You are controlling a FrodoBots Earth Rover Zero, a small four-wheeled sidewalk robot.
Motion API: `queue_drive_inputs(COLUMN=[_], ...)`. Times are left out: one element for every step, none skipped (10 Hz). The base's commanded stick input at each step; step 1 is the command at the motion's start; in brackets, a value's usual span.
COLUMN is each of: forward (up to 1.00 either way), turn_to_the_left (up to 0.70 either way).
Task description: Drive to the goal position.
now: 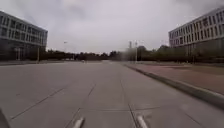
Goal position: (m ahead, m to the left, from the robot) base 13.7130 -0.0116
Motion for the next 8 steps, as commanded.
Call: queue_drive_inputs(forward=[0.70,0.70,0.70,0.70,0.70,0.70,0.70,0.70], turn_to_the_left=[0.00,0.00,0.00,0.00,0.00,0.00,0.00,0.00])
